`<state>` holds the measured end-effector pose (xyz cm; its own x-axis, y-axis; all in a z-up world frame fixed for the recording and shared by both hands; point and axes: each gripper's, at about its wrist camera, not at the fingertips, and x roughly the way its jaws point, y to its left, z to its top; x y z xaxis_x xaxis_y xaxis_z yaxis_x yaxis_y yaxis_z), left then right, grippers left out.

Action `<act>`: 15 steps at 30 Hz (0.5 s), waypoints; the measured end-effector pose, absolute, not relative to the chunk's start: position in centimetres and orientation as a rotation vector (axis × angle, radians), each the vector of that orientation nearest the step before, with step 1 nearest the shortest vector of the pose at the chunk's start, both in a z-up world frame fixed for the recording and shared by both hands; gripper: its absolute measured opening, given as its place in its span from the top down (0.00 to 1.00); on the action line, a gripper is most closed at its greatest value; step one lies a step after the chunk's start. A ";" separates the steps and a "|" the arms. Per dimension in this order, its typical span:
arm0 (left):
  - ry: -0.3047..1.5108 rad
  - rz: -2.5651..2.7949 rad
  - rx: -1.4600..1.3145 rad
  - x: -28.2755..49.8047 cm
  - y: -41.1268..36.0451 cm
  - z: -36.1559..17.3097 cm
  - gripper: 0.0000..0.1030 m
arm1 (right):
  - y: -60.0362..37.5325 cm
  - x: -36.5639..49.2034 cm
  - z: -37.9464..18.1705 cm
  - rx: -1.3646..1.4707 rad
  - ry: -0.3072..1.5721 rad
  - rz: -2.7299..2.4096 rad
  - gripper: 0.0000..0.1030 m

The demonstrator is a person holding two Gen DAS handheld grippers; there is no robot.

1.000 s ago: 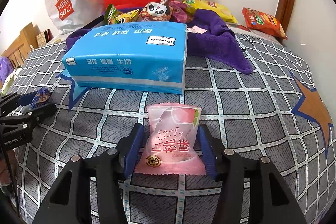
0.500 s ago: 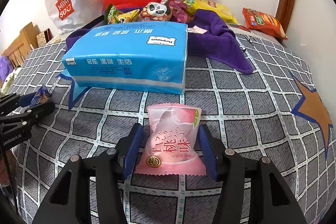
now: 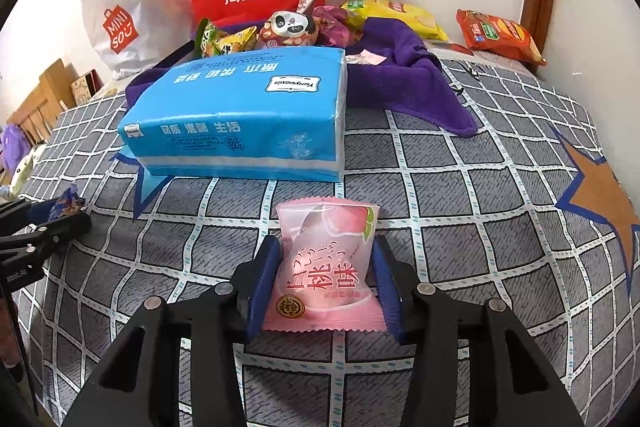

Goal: Organize snacks
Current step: 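Carry the peach candy in the right tool while the left tool carries the blue bag over the towel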

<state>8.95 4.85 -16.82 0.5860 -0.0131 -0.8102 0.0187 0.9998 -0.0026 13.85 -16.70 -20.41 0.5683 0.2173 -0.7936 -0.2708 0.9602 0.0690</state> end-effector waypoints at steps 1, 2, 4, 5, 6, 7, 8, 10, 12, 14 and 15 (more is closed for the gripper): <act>0.942 -0.022 0.010 8.9 4.7 -16.5 0.60 | -16.6 13.8 -20.4 -0.069 0.921 0.287 0.56; 0.941 -0.027 0.010 8.9 4.7 -16.2 0.60 | -16.5 13.7 -20.3 -0.073 0.920 0.286 0.56; 0.944 -0.033 0.002 8.9 4.5 -15.6 0.60 | -16.5 13.6 -20.1 -0.075 0.920 0.282 0.56; 0.941 -0.042 -0.004 8.9 4.4 -15.2 0.60 | -16.5 13.5 -19.8 -0.070 0.920 0.286 0.56; 0.936 -0.051 -0.008 8.9 4.4 -14.9 0.60 | -16.5 13.3 -19.4 -0.063 0.916 0.293 0.56; 0.929 -0.064 -0.011 8.9 4.2 -14.4 0.60 | -16.6 13.2 -18.9 -0.055 0.909 0.301 0.56; 0.924 -0.069 -0.010 9.0 4.0 -14.1 0.60 | -16.6 13.0 -18.4 -0.051 0.901 0.304 0.56; 0.909 -0.078 -0.006 9.2 3.7 -13.3 0.60 | -16.8 12.8 -17.3 -0.045 0.880 0.306 0.56; 0.902 -0.087 -0.006 9.3 3.4 -12.7 0.60 | -17.0 12.8 -16.0 -0.044 0.861 0.296 0.56; 0.894 -0.100 -0.012 9.6 3.2 -12.0 0.60 | -17.2 13.1 -15.0 -0.038 0.854 0.288 0.56; 0.890 -0.108 -0.015 9.8 3.0 -11.7 0.60 | -17.3 13.2 -14.7 -0.035 0.851 0.287 0.56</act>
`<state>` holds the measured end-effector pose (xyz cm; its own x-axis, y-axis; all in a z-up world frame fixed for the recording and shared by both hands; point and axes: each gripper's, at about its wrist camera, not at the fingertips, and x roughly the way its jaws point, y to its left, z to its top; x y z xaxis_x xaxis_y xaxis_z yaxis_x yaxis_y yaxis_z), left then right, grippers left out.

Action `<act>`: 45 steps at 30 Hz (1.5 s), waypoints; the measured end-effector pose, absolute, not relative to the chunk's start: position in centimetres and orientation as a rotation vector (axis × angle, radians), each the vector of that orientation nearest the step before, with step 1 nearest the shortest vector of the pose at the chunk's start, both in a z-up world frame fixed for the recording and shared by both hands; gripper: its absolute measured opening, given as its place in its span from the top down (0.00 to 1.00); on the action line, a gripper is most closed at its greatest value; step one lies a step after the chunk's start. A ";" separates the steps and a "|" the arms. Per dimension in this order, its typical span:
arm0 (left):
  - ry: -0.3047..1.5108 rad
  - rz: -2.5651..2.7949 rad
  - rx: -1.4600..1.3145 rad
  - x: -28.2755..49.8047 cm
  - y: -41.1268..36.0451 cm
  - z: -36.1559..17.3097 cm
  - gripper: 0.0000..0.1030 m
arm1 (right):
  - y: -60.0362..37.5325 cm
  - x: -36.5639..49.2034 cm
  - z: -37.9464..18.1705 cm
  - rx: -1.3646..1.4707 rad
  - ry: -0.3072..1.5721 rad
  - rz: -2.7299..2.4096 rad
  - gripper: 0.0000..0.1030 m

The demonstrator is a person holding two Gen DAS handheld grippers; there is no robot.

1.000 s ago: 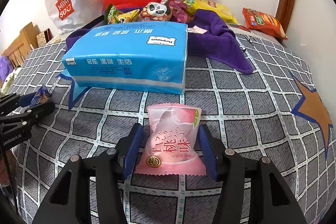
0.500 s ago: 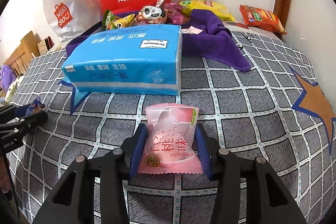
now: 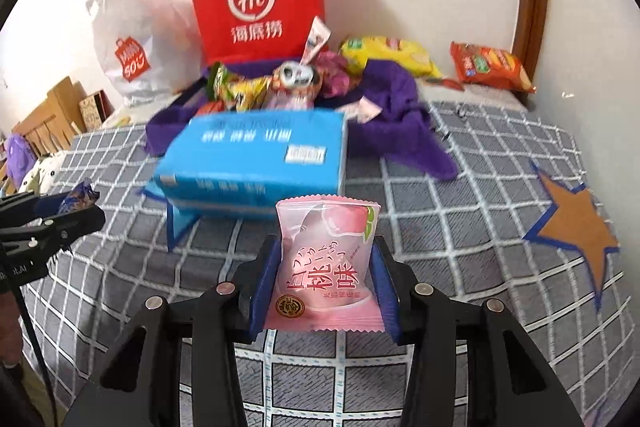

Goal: Organize snacks
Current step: 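Carry the peach candy in the right tool while the left tool carries the blue bag over the towel, then open the right tool to drop the peach candy while the left tool releases the blue bag onto the towel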

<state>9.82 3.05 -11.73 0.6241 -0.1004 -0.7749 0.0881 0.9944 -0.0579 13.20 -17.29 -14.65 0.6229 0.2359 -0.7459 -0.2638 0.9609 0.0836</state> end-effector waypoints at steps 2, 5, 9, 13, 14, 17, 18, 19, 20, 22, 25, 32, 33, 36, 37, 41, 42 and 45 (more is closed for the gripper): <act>0.883 -0.117 -0.018 10.2 2.8 -11.0 0.60 | -17.4 13.7 -13.8 -0.027 0.850 0.285 0.56; 0.878 -0.124 -0.022 11.0 2.5 -10.0 0.60 | -17.3 14.7 -12.4 -0.033 0.843 0.279 0.56; 0.882 -0.155 -0.046 12.4 2.4 -8.8 0.60 | -17.1 16.4 -10.1 -0.030 0.821 0.292 0.56; 0.865 -0.166 -0.058 14.3 2.3 -7.0 0.60 | -16.7 18.8 -8.2 -0.025 0.818 0.318 0.56; 0.863 -0.166 -0.062 14.7 2.3 -6.7 0.60 | -16.6 19.4 -7.8 -0.026 0.813 0.320 0.56; 0.849 -0.161 -0.072 16.6 2.6 -5.2 0.60 | -16.3 21.8 -6.5 -0.032 0.797 0.316 0.56; 0.843 -0.157 -0.072 17.4 2.8 -4.8 0.60 | -16.2 22.9 -6.0 -0.031 0.792 0.320 0.56; 0.839 -0.151 -0.075 18.0 3.0 -4.4 0.60 | -16.1 23.5 -5.8 -0.031 0.789 0.323 0.56; 0.837 -0.146 -0.079 18.9 3.2 -4.1 0.60 | -16.0 24.5 -5.5 -0.027 0.787 0.326 0.56; 0.841 -0.136 -0.094 20.6 3.7 -3.8 0.60 | -15.9 26.3 -5.1 -0.021 0.787 0.330 0.56; 0.844 -0.134 -0.109 22.8 4.1 -3.7 0.60 | -15.7 29.5 -5.3 -0.017 0.809 0.336 0.56; 0.842 -0.131 -0.177 27.8 5.3 -3.8 0.60 | -15.3 34.2 -6.2 0.009 0.855 0.353 0.56; 0.844 -0.133 -0.189 28.5 5.4 -4.0 0.60 | -15.3 34.7 -6.5 0.013 0.859 0.356 0.56; 0.850 -0.140 -0.203 29.6 5.5 -4.8 0.60 | -15.1 35.3 -7.5 0.008 0.869 0.356 0.56; 0.851 -0.142 -0.204 29.9 5.6 -5.3 0.60 | -15.0 35.6 -7.7 -0.001 0.879 0.356 0.56; 0.890 -0.137 -0.194 31.0 5.9 -7.1 0.60 | -15.3 35.9 -8.1 0.011 0.906 0.422 0.56; 0.895 -0.136 -0.201 31.1 6.1 -7.4 0.60 | -15.4 36.1 -8.2 0.016 0.919 0.433 0.56; 0.922 -0.150 -0.232 31.7 6.6 -8.1 0.60 | -15.8 36.3 -8.6 0.013 0.930 0.429 0.56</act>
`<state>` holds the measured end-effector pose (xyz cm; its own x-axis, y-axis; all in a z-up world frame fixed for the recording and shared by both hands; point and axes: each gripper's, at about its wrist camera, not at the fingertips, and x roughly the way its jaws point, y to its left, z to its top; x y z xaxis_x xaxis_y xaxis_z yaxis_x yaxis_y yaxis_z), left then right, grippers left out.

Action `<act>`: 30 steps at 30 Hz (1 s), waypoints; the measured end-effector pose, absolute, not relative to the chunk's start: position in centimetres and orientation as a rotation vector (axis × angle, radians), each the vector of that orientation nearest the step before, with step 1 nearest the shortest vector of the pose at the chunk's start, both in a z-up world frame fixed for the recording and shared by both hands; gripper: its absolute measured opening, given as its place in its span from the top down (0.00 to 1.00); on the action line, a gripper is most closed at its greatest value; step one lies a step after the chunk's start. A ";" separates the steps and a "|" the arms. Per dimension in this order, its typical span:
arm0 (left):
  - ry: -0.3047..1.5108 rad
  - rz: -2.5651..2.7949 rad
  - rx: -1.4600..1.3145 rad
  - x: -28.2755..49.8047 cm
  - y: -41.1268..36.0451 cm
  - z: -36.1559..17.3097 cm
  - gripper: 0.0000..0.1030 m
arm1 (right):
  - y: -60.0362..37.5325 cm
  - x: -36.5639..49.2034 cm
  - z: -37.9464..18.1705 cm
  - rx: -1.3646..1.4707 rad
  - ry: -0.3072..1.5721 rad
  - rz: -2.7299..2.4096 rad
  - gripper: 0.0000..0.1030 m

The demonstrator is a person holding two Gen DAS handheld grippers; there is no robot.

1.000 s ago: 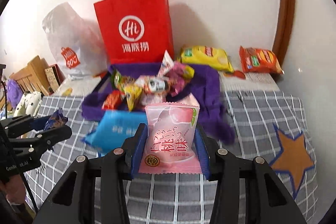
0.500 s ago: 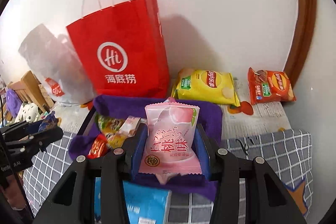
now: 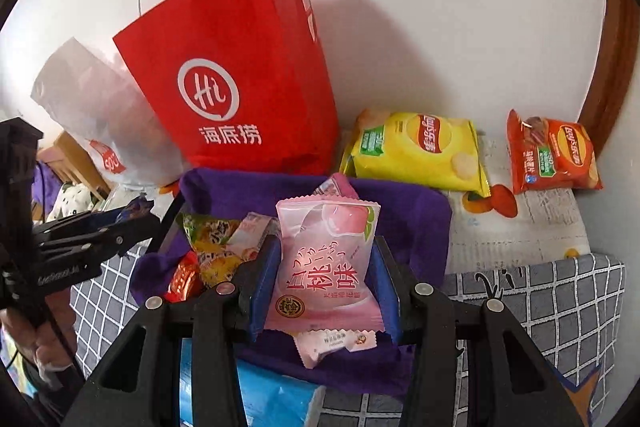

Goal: Organize snacks
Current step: 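Open the right tool to drop the peach candy while the left tool releases the blue bag onto the towel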

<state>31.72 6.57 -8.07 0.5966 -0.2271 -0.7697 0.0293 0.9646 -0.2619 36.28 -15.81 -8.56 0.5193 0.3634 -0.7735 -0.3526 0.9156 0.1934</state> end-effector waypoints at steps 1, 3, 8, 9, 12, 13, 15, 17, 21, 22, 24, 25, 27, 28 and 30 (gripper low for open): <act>0.925 -0.155 -0.233 31.8 6.5 -8.2 0.60 | -15.9 36.4 -8.7 0.008 0.934 0.421 0.56; 0.933 -0.158 -0.231 31.9 6.4 -8.5 0.60 | -15.9 36.6 -9.1 -0.004 0.947 0.422 0.56; 0.950 -0.203 -0.232 32.0 5.4 -9.0 0.60 | -15.4 37.1 -10.6 -0.029 0.992 0.428 0.56; 0.950 -0.205 -0.228 32.0 5.2 -9.0 0.60 | -15.2 37.1 -10.9 -0.036 1.001 0.434 0.56; 0.956 -0.204 -0.225 32.1 5.1 -9.2 0.60 | -14.5 37.1 -11.6 -0.057 1.017 0.437 0.56; 0.957 -0.206 -0.227 32.1 5.1 -9.2 0.60 | -14.3 37.1 -11.7 -0.062 1.021 0.434 0.56; 0.955 -0.203 -0.229 32.1 5.2 -9.2 0.60 | -14.1 37.2 -12.1 -0.068 1.028 0.423 0.56; 0.957 -0.204 -0.233 32.1 5.3 -9.3 0.60 | -14.0 37.3 -12.3 -0.074 1.033 0.414 0.56; 0.968 -0.200 -0.232 32.2 5.2 -9.6 0.60 | -13.9 37.4 -12.7 -0.092 1.039 0.392 0.56; 0.973 -0.200 -0.232 32.3 5.1 -9.8 0.60 | -13.8 37.4 -12.8 -0.098 1.041 0.387 0.56; 0.981 -0.199 -0.232 32.4 5.0 -10.0 0.60 | -13.7 37.4 -13.0 -0.112 1.043 0.380 0.56; 0.983 -0.200 -0.229 32.4 5.0 -10.2 0.60 | -13.6 37.4 -13.1 -0.119 1.046 0.376 0.56; 0.989 -0.203 -0.225 32.5 4.8 -10.4 0.60 | -13.5 37.4 -13.2 -0.135 1.046 0.374 0.56; 0.992 -0.204 -0.223 32.5 4.7 -10.5 0.60 | -13.6 37.4 -13.3 -0.136 1.044 0.374 0.56; 0.997 -0.204 -0.219 32.6 4.5 -10.8 0.60 | -13.7 37.5 -13.3 -0.127 1.049 0.367 0.56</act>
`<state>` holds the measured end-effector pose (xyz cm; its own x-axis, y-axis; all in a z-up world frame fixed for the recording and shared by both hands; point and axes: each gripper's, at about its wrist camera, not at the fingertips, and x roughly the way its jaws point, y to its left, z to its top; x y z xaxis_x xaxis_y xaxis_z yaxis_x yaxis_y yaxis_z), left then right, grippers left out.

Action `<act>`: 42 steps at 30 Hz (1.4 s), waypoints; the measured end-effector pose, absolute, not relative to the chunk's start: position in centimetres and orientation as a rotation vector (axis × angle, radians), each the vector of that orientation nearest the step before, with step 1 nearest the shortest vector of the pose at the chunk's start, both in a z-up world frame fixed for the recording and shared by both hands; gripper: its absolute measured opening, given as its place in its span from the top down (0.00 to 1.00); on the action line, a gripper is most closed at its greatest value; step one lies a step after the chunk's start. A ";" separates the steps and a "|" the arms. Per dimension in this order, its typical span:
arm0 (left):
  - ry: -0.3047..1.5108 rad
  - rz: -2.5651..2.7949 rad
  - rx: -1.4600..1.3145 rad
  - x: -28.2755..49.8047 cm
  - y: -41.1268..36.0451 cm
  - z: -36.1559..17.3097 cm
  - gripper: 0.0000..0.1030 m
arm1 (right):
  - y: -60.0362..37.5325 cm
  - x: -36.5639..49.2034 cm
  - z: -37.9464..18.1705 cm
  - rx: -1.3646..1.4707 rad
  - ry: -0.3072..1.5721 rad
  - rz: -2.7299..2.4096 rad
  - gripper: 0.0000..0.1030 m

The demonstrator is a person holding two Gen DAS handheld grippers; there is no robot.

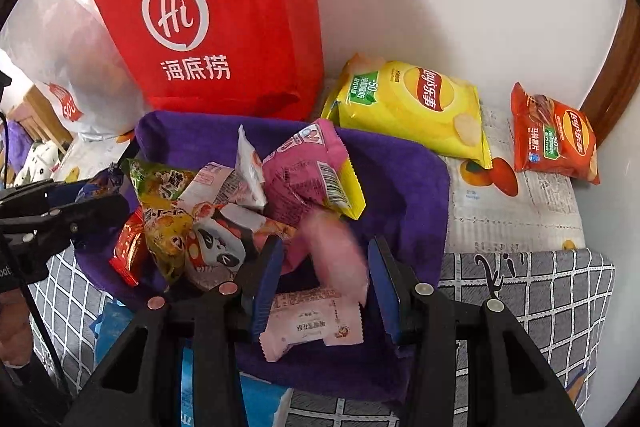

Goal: Organize snacks
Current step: 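Open the right tool to drop the peach candy while the left tool releases the blue bag onto the towel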

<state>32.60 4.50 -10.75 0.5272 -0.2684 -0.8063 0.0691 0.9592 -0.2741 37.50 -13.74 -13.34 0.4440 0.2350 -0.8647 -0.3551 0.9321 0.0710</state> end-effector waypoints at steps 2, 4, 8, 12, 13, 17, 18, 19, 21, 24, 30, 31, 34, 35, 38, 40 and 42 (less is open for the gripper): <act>1.003 -0.203 -0.215 32.7 4.3 -11.0 0.60 | -13.8 37.5 -13.3 -0.120 1.051 0.369 0.56; 1.009 -0.202 -0.213 32.9 4.2 -11.3 0.60 | -13.9 37.5 -13.3 -0.119 1.048 0.365 0.56; 1.016 -0.204 -0.215 33.0 4.1 -11.6 0.60 | -13.7 37.4 -13.1 -0.113 1.042 0.370 0.56; 1.023 -0.209 -0.215 33.1 3.9 -11.8 0.60 | -13.3 37.4 -13.3 -0.120 1.043 0.375 0.56; 1.025 -0.211 -0.214 33.1 3.9 -11.8 0.60 | -13.2 37.4 -13.3 -0.123 1.045 0.376 0.56; 1.021 -0.213 -0.208 33.0 3.7 -11.7 0.60 | -13.0 37.4 -13.6 -0.134 1.056 0.385 0.56; 1.021 -0.211 -0.209 33.0 3.7 -11.7 0.60 | -12.9 37.4 -13.6 -0.136 1.059 0.386 0.56; 1.022 -0.210 -0.211 33.0 3.7 -11.7 0.60 | -12.9 37.4 -13.6 -0.139 1.062 0.388 0.55; 1.023 -0.206 -0.214 33.0 3.9 -11.8 0.59 | -12.8 37.4 -13.7 -0.146 1.067 0.391 0.50; 1.026 -0.202 -0.218 33.0 4.0 -11.9 0.59 | -12.6 37.3 -13.8 -0.159 1.078 0.394 0.44; 1.032 -0.206 -0.229 33.1 4.0 -12.1 0.59 | -12.3 37.1 -13.8 -0.182 1.068 0.396 0.34; 1.031 -0.209 -0.231 33.1 4.0 -12.1 0.59 | -12.3 37.1 -13.8 -0.182 1.065 0.396 0.34; 1.027 -0.210 -0.237 33.2 4.2 -12.1 0.58 | -12.4 36.9 -13.5 -0.184 1.052 0.395 0.33; 1.026 -0.209 -0.241 33.2 4.3 -12.1 0.58 | -12.4 36.9 -13.4 -0.185 1.048 0.393 0.31; 1.022 -0.207 -0.251 33.2 4.5 -12.0 0.58 | -12.8 36.8 -12.8 -0.172 1.031 0.390 0.31; 1.016 -0.211 -0.255 33.1 4.6 -11.9 0.58 | -13.0 36.8 -12.5 -0.156 1.020 0.394 0.31; 1.011 -0.215 -0.256 33.0 4.6 -11.7 0.58 | -13.1 36.7 -12.2 -0.147 1.014 0.393 0.31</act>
